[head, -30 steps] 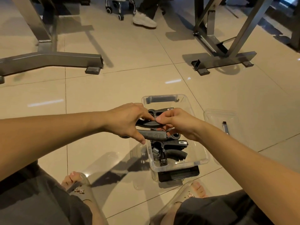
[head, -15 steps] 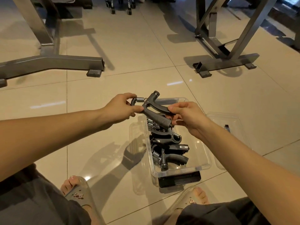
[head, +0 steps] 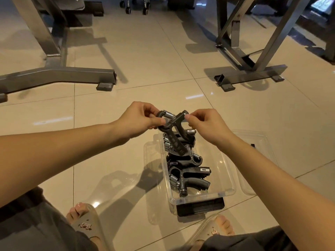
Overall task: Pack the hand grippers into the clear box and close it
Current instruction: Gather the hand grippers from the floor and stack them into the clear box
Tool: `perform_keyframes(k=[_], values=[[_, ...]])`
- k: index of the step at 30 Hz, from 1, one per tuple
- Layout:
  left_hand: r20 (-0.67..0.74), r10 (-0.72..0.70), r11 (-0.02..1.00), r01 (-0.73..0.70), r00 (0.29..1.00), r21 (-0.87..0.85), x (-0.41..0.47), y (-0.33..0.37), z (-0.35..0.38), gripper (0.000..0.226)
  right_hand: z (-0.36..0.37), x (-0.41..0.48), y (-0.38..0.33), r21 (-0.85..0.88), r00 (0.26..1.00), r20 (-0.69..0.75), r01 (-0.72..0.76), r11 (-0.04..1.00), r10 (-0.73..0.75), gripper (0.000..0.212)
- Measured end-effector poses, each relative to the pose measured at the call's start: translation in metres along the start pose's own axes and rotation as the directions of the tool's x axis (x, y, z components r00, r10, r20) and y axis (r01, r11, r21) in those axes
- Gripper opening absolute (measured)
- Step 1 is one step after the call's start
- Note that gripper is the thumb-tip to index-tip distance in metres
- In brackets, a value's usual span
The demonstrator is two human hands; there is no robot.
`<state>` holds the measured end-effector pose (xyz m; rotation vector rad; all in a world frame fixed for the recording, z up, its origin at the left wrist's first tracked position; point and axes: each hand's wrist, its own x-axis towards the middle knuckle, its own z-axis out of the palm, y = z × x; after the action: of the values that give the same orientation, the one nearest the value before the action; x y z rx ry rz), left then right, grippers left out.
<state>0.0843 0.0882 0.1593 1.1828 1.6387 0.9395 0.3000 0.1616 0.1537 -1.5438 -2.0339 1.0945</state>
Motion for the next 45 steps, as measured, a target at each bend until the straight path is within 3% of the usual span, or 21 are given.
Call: perform_keyframes(k=[2, 5, 9, 12, 15, 17, 21, 24, 28, 33, 36, 38, 41, 45], values=[[0.017, 0.079, 0.993, -0.081, 0.997, 0.086, -0.003, 0.003, 0.003, 0.019, 0.0, 0.0, -0.005, 0.134, 0.995, -0.004, -0.093, 0.987, 0.095, 0.035], [0.105, 0.219, 0.937, -0.239, 0.97, 0.254, -0.007, 0.005, 0.004, 0.02, -0.001, -0.002, -0.007, 0.382, 0.955, 0.06, -0.291, 0.877, 0.291, 0.04], [0.201, 0.344, 0.832, -0.397, 0.917, 0.387, -0.017, 0.006, 0.01, 0.025, 0.001, -0.004, -0.004, 0.459, 0.912, 0.133, -0.404, 0.791, 0.388, 0.034], [0.258, 0.378, 0.797, -0.455, 0.889, 0.398, -0.023, 0.005, 0.015, 0.029, 0.0, -0.003, -0.002, 0.474, 0.91, 0.199, -0.414, 0.777, 0.363, 0.03], [0.254, 0.331, 0.896, -0.388, 0.909, 0.218, -0.02, 0.005, 0.013, 0.025, -0.008, -0.001, 0.003, 0.456, 0.929, 0.237, -0.363, 0.813, 0.283, 0.033], [0.222, 0.324, 0.897, -0.373, 0.92, 0.236, -0.011, 0.0, 0.006, 0.029, -0.015, -0.002, 0.006, 0.443, 0.943, 0.27, -0.302, 0.844, 0.196, 0.029], [0.404, 0.279, 0.691, -0.475, 0.871, 0.546, 0.005, -0.015, -0.003, 0.088, -0.028, -0.002, 0.013, 0.468, 0.945, 0.326, -0.201, 0.861, 0.044, 0.03], [0.477, 0.325, 0.519, -0.575, 0.817, 0.632, 0.013, -0.017, 0.002, 0.09, -0.035, -0.001, 0.016, 0.488, 0.932, 0.362, -0.201, 0.849, 0.013, 0.024], [0.508, 0.382, 0.453, -0.636, 0.772, 0.625, 0.025, -0.009, 0.01, 0.078, -0.042, 0.001, 0.023, 0.489, 0.915, 0.404, -0.219, 0.844, 0.004, 0.017], [0.518, 0.332, 0.353, -0.613, 0.788, 0.707, 0.035, -0.015, 0.03, 0.069, -0.03, 0.007, 0.04, 0.229, 0.955, 0.286, -0.151, 0.962, 0.082, 0.022], [0.433, 0.276, 0.43, -0.513, 0.858, 0.743, 0.042, -0.029, 0.044, 0.068, -0.024, 0.008, 0.052, -0.003, 0.961, 0.278, 0.003, 1.0, -0.002, 0.058], [0.378, 0.236, 0.484, -0.445, 0.895, 0.753, 0.048, -0.037, 0.052, 0.068, -0.018, 0.007, 0.061, -0.171, 0.945, 0.322, 0.121, 0.978, -0.06, 0.077], [0.368, 0.2, 0.49, -0.418, 0.908, 0.765, 0.051, -0.04, 0.066, 0.062, -0.01, 0.006, 0.075, -0.442, 0.932, 0.324, 0.3, 0.845, -0.161, 0.08], [0.397, 0.146, 0.495, -0.414, 0.906, 0.764, 0.054, -0.039, 0.083, 0.063, -0.009, 0.011, 0.092, -0.526, 0.922, 0.357, 0.332, 0.783, -0.151, 0.078]])
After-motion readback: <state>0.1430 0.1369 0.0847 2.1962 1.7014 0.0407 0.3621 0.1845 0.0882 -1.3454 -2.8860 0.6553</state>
